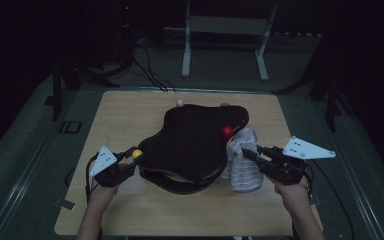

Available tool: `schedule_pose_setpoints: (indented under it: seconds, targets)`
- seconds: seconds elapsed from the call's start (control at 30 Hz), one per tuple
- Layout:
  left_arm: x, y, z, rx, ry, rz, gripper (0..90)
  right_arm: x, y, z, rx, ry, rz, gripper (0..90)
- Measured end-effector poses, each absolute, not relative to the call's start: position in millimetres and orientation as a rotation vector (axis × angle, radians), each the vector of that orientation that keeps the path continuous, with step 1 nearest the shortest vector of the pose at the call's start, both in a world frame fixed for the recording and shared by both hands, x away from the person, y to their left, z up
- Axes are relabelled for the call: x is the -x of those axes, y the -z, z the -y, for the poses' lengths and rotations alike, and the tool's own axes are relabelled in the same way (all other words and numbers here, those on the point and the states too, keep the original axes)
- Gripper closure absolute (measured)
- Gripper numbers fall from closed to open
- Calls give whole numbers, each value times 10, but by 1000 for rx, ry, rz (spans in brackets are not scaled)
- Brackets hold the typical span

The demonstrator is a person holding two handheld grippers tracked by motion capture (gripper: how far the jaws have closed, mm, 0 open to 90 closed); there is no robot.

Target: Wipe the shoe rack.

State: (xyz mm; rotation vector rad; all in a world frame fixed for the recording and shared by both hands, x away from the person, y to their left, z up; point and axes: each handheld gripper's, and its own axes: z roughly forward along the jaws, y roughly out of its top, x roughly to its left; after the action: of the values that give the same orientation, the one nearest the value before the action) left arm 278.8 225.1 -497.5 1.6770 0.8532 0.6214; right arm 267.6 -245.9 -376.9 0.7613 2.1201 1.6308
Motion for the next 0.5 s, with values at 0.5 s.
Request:
schedule_pose_setpoints:
  seconds: [0.5]
  targets:
    - [-2789,4976,-2257,-1676,-618,-855,601,-2665,3967,2210,-764,-1553,-2233,749]
